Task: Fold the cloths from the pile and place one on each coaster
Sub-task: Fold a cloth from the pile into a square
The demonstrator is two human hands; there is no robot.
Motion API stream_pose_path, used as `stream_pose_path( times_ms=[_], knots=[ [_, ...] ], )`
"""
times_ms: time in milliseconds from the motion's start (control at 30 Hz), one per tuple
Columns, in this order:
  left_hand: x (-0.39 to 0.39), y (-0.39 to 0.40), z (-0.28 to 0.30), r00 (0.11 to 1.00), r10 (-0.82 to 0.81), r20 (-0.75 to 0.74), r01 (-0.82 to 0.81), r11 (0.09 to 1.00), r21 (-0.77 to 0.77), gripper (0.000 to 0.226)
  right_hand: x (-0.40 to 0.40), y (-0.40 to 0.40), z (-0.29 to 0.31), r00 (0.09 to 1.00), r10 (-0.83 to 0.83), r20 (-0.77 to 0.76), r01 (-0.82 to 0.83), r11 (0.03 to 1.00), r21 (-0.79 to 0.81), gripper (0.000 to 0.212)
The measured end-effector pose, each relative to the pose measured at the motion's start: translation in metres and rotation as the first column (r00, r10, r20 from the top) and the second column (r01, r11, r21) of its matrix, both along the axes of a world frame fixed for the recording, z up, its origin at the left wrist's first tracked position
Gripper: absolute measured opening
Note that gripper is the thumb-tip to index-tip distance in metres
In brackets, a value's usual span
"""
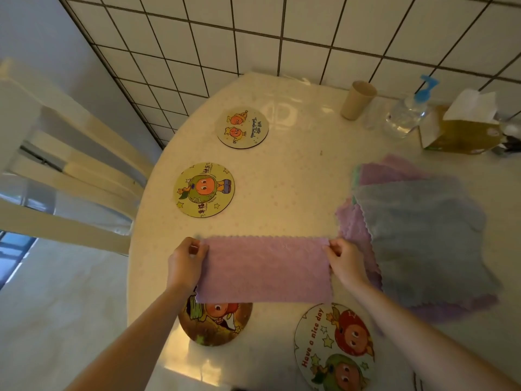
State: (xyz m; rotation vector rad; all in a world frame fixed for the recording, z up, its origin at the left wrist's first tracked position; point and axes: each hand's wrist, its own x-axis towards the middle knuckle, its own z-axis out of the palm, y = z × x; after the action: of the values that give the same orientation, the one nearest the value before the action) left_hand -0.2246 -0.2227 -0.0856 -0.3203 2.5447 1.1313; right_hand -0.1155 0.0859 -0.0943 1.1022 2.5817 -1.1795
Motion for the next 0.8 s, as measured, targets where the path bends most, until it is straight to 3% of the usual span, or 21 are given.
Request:
stream_pose_path(
  times_ms=[233, 367, 467, 567, 667, 800],
  knots=[
    [-0.002, 0.010, 0.001, 1.000, 0.024, -0.006, -0.025, 0.985, -0.171, 0.025, -0.010, -0.016, 0.008, 0.996, 0.066, 0.053, -0.071, 0.993, 0.099, 0.013],
    [-0.006, 0.016, 0.003, 0.991, 0.032, 0.131, -0.007, 0.983, -0.186, 0.035, -0.017, -0.024, 0.009, 0.991, 0.000, 0.132, -0.013, 0.995, 0.095, 0.013],
    [-0.010, 0.016, 0.002, 0.976, -0.007, 0.220, 0.045, 0.985, -0.167, 0.027, -0.020, -0.024, 0.010, 0.992, 0.018, 0.122, -0.023, 0.999, 0.033, 0.020],
    [-0.008, 0.014, 0.003, 0.980, -0.030, 0.198, 0.057, 0.990, -0.133, 0.021, -0.020, -0.021, 0.010, 0.996, 0.001, 0.089, -0.003, 1.000, 0.028, 0.014],
    [-0.001, 0.011, 0.008, 0.988, 0.000, 0.152, 0.014, 0.996, -0.086, 0.033, -0.014, -0.020, 0.011, 0.999, -0.017, 0.051, 0.018, 1.000, -0.008, 0.012],
    [0.008, 0.004, 0.013, 0.994, 0.047, 0.097, -0.038, 0.995, -0.091, 0.044, 0.002, -0.022, 0.016, 0.997, -0.063, 0.052, 0.066, 0.996, -0.060, 0.029]
  ],
)
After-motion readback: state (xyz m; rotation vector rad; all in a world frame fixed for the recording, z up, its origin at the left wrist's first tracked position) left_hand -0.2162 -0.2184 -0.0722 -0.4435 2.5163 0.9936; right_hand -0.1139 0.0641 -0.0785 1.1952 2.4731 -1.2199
